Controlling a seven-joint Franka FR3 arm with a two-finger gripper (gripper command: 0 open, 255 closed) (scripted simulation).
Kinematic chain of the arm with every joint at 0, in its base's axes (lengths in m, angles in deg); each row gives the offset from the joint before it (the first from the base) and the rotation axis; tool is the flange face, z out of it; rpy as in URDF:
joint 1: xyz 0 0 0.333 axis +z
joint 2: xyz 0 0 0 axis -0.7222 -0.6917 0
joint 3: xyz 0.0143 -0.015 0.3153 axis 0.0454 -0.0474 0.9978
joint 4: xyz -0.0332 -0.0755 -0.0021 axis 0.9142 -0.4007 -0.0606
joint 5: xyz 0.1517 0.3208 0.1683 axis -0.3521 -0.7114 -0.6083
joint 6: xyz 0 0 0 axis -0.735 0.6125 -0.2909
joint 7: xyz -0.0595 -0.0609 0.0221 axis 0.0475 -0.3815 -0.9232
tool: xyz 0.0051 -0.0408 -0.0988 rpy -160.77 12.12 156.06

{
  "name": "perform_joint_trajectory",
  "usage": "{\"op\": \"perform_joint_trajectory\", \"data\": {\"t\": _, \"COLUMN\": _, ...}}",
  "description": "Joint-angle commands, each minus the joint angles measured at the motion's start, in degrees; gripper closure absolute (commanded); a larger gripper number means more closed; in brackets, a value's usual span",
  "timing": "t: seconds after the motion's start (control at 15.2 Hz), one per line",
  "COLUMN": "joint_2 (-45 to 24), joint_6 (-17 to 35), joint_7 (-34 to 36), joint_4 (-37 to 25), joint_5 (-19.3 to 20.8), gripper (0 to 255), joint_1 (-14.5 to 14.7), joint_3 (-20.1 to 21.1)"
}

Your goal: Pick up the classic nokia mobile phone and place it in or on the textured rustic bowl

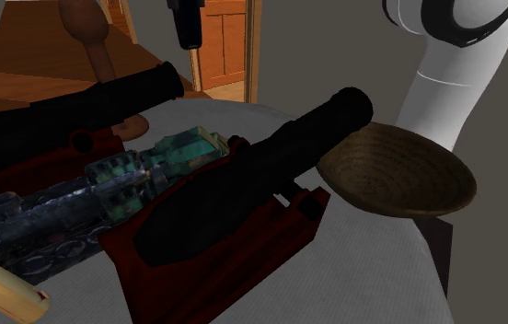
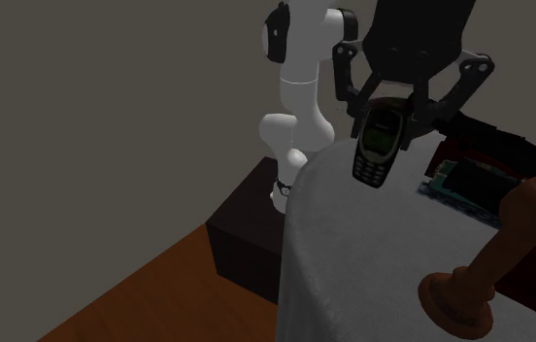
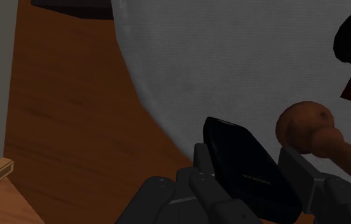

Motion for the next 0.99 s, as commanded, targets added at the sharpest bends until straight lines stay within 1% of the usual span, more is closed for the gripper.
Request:
{"op": "perform_joint_trajectory", "data": {"t": 0.0, "joint_2": -2.4, "joint_6": -2.7, "joint_7": 0.9, "joint_4": -4.8, "joint_5": 1.3, "gripper": 255, "joint_1": 0.9, "joint_3": 0.6}}
{"op": "perform_joint_trajectory", "data": {"t": 0.2, "joint_2": -7.0, "joint_6": -7.6, "joint_7": 2.0, "joint_4": -13.9, "joint_5": 4.0, "gripper": 255, "joint_1": 3.2, "joint_3": 1.6}}
{"op": "perform_joint_trajectory", "data": {"t": 0.33, "joint_2": -0.6, "joint_6": -5.4, "joint_7": 2.2, "joint_4": -5.8, "joint_5": 0.4, "gripper": 255, "joint_1": 1.3, "joint_3": 1.3}}
{"op": "perform_joint_trajectory", "data": {"t": 0.46, "joint_2": 4.7, "joint_6": -4.2, "joint_7": 2.4, "joint_4": 0.0, "joint_5": -2.3, "gripper": 255, "joint_1": 0.4, "joint_3": 0.9}}
{"op": "perform_joint_trajectory", "data": {"t": 0.66, "joint_2": 11.4, "joint_6": -3.7, "joint_7": 3.0, "joint_4": 6.6, "joint_5": -5.7, "gripper": 255, "joint_1": 0.2, "joint_3": 0.3}}
{"op": "perform_joint_trajectory", "data": {"t": 0.92, "joint_2": 19.0, "joint_6": -4.2, "joint_7": 4.4, "joint_4": 12.8, "joint_5": -9.3, "gripper": 255, "joint_1": 0.9, "joint_3": -0.3}}
